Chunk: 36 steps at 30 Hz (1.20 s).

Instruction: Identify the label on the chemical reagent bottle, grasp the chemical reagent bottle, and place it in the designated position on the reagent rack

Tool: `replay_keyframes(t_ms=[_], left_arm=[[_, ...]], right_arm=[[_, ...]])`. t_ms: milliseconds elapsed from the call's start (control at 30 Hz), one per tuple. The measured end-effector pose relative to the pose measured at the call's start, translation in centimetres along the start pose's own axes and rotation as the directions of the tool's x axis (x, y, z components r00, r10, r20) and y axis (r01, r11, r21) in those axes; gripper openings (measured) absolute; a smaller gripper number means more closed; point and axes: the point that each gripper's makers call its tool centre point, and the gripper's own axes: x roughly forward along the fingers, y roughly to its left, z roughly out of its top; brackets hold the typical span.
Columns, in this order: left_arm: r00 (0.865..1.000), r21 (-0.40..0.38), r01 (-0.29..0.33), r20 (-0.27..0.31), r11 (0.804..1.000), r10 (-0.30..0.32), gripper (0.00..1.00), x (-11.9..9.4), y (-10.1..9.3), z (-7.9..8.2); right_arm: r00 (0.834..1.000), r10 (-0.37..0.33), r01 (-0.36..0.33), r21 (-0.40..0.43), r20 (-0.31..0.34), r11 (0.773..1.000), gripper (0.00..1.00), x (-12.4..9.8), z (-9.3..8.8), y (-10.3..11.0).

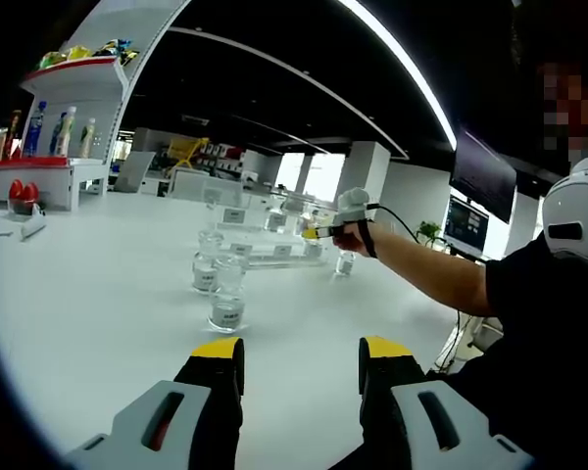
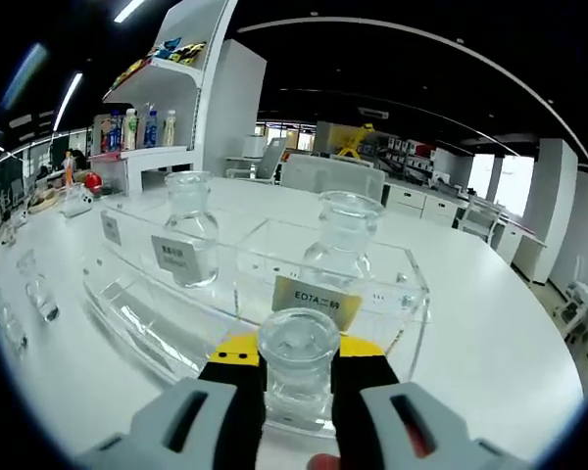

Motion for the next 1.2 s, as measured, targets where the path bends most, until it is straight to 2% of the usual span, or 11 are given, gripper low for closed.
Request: replay_keyframes(t_ms=[300,433,733,1200], left_arm=[[1.000,0.008,0.010,0.009,1.000,-0.010,0.47,-0.1,-0.4,0.3],[1.000,0.009,0.013,0.011,1.000,-0.013,0.47,-0.3,-0.5,0.3],[1.000,0.008,0.011,0.018,1.000,-0.011,0.47,-0.6,-0.4,0.4],[1.000,0.011,0.015,0.024,1.000,-0.016,0.47,-0.7,-0.6,0.7]], right_arm=[[0.999,0.010,-0.009,0.021,-0.033,1.000,0.25,0.1,-0.4,0.2],[0.998,-0.006,0.004,-0.035,-0.060,0.999,0.25,0.2,-0.8,0.3],[0.998,-0.023,0.020,-0.047,-0.053,0.999,0.25,0.4,-0.6,0.0],[0.999,-0.038,0.034,-0.120,-0.028,0.992,0.28,1.2,-0.2,-0.7]])
